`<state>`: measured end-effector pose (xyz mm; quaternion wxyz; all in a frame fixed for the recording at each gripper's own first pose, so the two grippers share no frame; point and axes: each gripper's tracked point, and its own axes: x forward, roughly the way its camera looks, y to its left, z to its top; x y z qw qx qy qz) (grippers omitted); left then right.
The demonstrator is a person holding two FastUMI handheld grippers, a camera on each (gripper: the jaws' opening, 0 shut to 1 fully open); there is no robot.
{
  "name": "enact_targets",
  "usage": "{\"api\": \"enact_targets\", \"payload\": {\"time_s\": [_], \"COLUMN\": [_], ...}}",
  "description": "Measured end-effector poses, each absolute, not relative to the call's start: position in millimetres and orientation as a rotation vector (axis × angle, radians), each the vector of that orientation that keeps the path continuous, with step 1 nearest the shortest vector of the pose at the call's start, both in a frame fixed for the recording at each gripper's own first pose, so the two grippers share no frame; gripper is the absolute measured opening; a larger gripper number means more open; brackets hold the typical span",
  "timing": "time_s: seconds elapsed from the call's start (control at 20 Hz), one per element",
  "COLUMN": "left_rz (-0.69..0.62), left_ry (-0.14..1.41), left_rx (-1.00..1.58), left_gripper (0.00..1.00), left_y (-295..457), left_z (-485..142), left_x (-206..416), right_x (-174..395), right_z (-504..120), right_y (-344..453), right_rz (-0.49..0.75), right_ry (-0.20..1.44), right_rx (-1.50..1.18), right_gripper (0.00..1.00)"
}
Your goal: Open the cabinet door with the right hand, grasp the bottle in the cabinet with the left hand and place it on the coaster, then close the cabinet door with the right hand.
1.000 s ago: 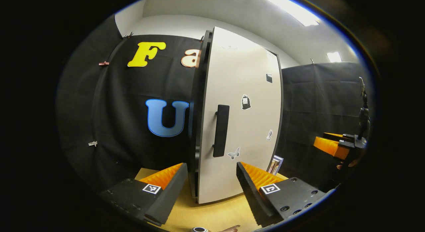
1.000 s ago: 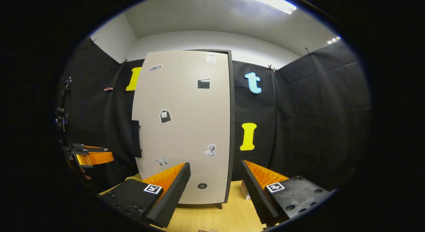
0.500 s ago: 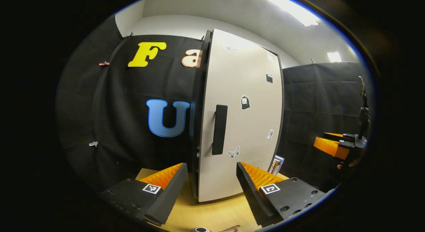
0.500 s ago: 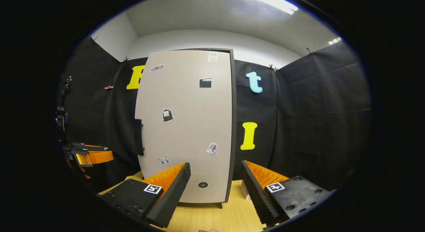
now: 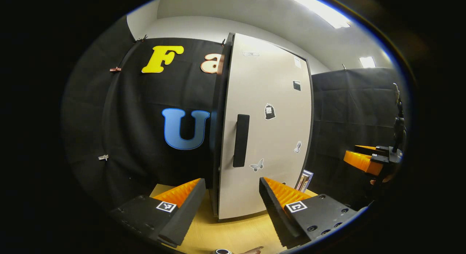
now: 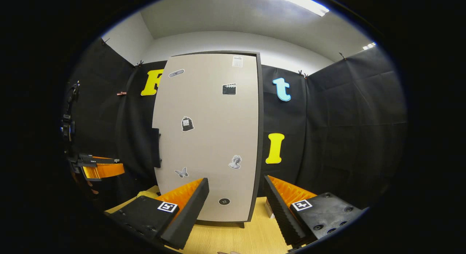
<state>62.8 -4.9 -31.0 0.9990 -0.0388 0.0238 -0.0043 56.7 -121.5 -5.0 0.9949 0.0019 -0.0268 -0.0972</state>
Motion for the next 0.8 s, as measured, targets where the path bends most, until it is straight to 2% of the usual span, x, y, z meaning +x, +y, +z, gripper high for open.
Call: {"api": "enact_targets", "payload": {"time_s": [0.8], "left_rz": [-0.011], "left_ry": [0.043], "left_rx": [-0.062], "left_gripper": [0.93], "left_y": [-0.2], "left_z": [-31.7], "left_x": [65.9], "right_x": [63.5], "right_z": [-5.7], "right_y": [-119.8], "right_rz": [-0.202], "right_ry": [-0.05], "right_rx": [-0.011], "right_gripper": [0.98]}}
